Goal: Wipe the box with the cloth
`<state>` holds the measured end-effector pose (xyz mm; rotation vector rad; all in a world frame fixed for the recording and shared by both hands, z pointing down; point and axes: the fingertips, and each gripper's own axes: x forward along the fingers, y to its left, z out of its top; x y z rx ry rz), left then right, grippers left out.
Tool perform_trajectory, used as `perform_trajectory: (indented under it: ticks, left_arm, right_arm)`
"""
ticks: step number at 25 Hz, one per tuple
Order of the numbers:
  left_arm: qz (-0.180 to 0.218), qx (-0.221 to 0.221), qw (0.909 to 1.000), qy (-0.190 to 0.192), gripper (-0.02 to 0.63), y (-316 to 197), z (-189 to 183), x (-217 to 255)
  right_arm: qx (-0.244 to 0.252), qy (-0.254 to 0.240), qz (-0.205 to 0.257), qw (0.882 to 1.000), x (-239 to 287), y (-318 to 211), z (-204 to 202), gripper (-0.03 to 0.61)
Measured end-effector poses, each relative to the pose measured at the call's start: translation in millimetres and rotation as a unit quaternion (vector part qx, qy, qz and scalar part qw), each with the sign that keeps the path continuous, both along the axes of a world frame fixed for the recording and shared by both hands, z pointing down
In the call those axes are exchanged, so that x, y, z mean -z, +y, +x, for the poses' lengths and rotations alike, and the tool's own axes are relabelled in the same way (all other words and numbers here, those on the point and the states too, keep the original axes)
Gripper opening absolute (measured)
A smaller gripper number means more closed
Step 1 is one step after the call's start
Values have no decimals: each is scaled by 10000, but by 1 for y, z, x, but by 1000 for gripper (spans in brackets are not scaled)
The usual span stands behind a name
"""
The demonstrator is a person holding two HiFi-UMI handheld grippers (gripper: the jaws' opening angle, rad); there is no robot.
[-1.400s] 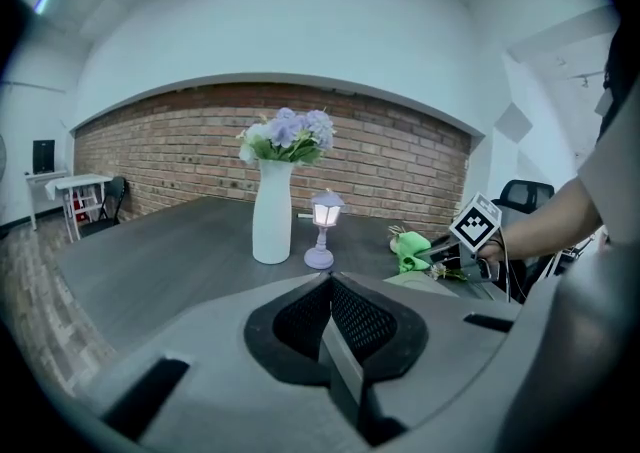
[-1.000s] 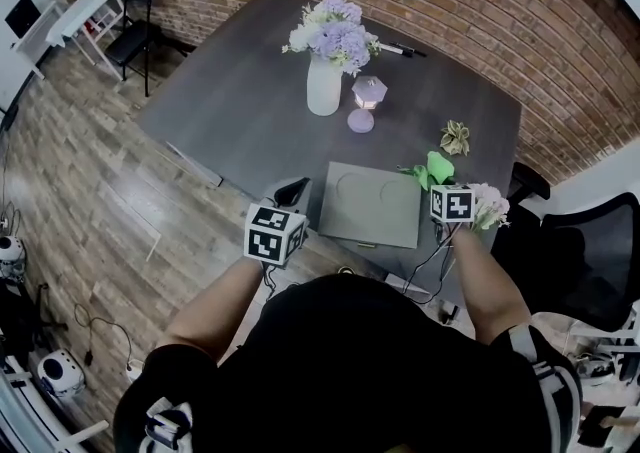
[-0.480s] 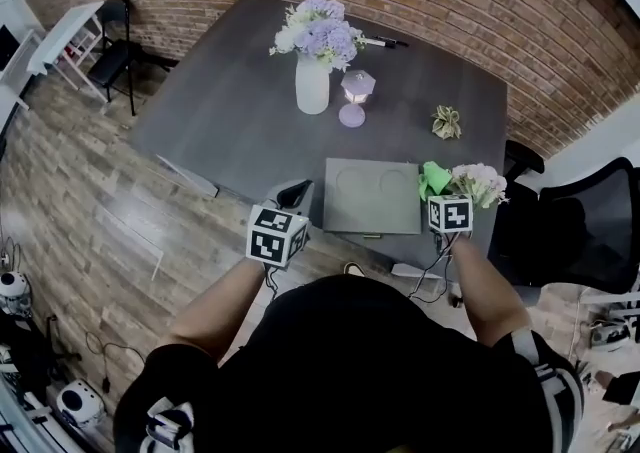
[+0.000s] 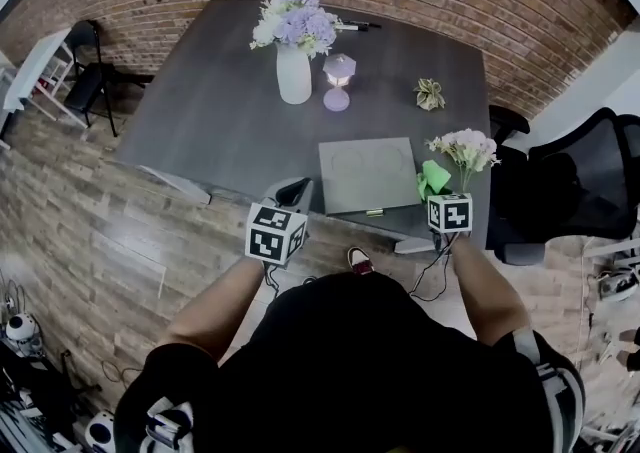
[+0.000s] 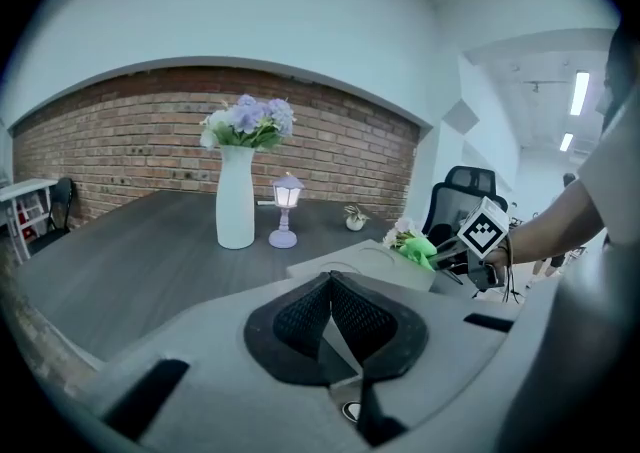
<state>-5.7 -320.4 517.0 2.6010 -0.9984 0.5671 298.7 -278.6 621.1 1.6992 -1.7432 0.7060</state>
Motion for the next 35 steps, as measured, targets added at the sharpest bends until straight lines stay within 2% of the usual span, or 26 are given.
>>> perform_trajectory:
  ticks: [5,11,15,18,22,29,35]
  left_arm:
    - [-41,-191,9998,95,8,13,-1,-6]
    - [-4,-241,9994,253,8,13,3,-6]
    - [138,-326,9987,376,8,9,14,6]
    - [182,-273,9986,409,8,7,16,10]
    - [214,-39,9990,401,8,3,4,11]
    - [182,754,9964,344,8,-8,-44,8]
    - [133,1341,9903,329,8,-10,-75,7]
  right_arm:
    - [-187,50,-63,9998,1,30,-3,44]
    - [-127,150,-52,9998,15,48,-2,44]
    - [-232,41,227,9995,40,38,8,44]
    - [-129,81,501,9986,61,15,12,44]
    - [29,299,571,9979,71,-13,21,44]
    - [179,765,507,9956,72,-71,31,44]
    - [720,762,494,9933,67,-123,-7,44]
